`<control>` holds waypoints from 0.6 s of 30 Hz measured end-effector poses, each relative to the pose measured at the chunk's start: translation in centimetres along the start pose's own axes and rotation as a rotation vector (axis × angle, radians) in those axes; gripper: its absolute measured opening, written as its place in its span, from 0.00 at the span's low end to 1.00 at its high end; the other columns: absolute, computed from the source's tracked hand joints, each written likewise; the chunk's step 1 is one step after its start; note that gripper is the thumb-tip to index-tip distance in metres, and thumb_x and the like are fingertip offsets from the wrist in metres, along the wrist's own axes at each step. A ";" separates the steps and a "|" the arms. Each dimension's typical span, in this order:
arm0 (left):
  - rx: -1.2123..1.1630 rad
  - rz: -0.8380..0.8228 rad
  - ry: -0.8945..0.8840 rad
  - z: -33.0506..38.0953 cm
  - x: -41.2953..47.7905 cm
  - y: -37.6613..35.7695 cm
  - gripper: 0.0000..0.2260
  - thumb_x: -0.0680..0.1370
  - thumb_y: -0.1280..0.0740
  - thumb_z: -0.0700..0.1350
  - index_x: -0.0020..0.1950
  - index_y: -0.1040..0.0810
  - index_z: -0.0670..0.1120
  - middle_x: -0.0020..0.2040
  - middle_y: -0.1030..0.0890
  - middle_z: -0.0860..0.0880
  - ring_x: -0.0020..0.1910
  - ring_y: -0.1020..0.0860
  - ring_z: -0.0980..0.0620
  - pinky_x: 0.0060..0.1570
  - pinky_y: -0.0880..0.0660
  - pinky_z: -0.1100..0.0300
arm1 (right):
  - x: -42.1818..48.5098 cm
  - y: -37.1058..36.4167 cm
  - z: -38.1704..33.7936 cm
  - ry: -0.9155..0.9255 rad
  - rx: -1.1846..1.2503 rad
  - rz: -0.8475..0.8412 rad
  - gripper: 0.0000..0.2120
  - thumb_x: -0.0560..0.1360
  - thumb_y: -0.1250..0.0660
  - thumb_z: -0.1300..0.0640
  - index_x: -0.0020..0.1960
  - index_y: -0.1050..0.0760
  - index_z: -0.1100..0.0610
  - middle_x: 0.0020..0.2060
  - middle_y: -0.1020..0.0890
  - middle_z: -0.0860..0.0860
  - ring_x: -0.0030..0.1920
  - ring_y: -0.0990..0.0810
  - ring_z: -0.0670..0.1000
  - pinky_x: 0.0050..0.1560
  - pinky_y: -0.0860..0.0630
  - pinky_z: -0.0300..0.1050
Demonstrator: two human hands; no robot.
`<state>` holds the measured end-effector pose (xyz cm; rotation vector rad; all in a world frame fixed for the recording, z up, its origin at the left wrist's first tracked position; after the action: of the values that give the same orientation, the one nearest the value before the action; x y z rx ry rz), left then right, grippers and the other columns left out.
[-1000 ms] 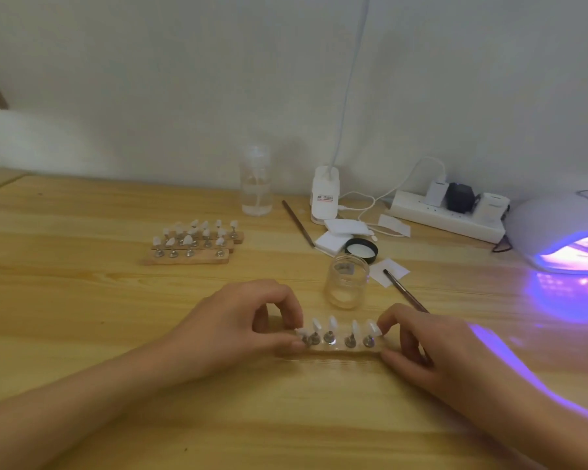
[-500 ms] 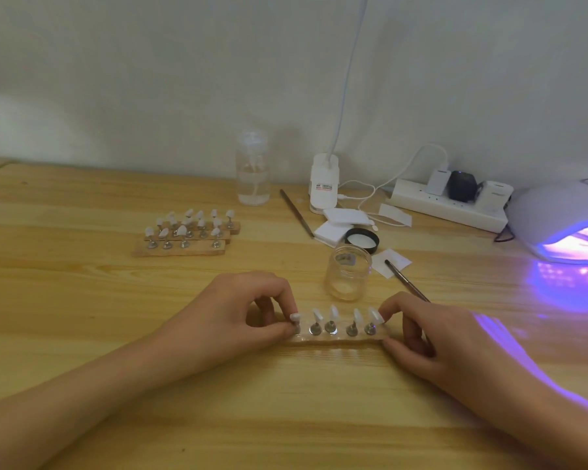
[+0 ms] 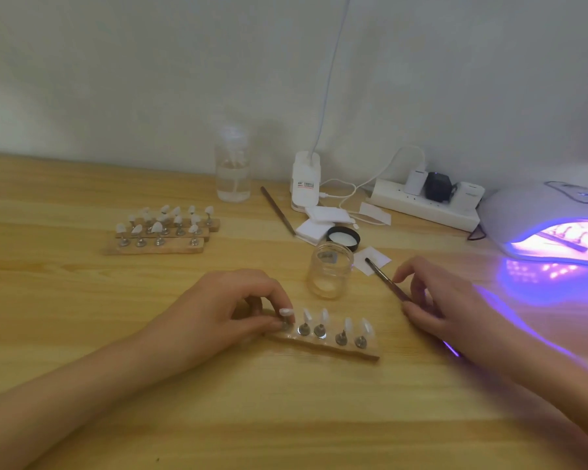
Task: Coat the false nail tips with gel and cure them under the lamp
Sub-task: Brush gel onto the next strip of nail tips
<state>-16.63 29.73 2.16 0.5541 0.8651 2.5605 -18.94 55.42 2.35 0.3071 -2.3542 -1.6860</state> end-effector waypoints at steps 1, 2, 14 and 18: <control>0.037 0.012 -0.016 0.1 0.1 -0.1 0.08 0.73 0.26 0.43 0.43 0.18 0.58 0.45 0.18 0.60 0.42 0.22 0.55 0.36 0.32 0.74 | -0.1 -0.4 0.0 -0.007 -0.020 -0.025 0.15 0.75 0.40 0.49 0.55 0.39 0.32 0.41 0.24 0.40 0.37 0.24 0.45 0.43 0.23 0.49; 0.077 0.023 -0.033 0.2 0.2 -0.2 0.07 0.74 0.26 0.45 0.43 0.19 0.58 0.45 0.18 0.60 0.42 0.22 0.54 0.36 0.32 0.72 | -0.1 -0.7 0.0 -0.012 -0.046 -0.054 0.17 0.76 0.43 0.51 0.56 0.41 0.31 0.38 0.24 0.42 0.36 0.24 0.46 0.42 0.23 0.48; 0.179 0.102 -0.142 1.7 -1.2 -0.3 0.08 0.75 0.28 0.43 0.42 0.23 0.56 0.43 0.23 0.57 0.40 0.23 0.54 0.35 0.33 0.72 | 0.3 1.4 0.2 -0.023 1.283 -0.049 0.13 0.76 0.39 0.59 0.47 0.18 0.47 0.40 0.23 0.46 0.38 0.24 0.45 0.30 0.34 0.38; 0.331 0.131 -0.201 2.9 -1.7 -0.2 0.08 0.74 0.29 0.45 0.42 0.24 0.57 0.46 0.21 0.60 0.41 0.23 0.58 0.34 0.31 0.69 | 0.8 2.2 -0.6 0.105 1.545 0.050 0.11 0.69 0.27 0.57 0.49 0.17 0.45 0.44 0.19 0.43 0.44 0.19 0.42 0.31 0.27 0.33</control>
<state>-13.79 30.48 3.77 0.9772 1.2218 2.4306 -19.58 55.35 4.64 0.4965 -2.9423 0.4752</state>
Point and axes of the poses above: each hand's wrist, its own x-axis towards the middle knuckle, its own y-axis out of the back of the hand, z = x × y, the point moved 8 cm from there along x, towards the middle knuckle
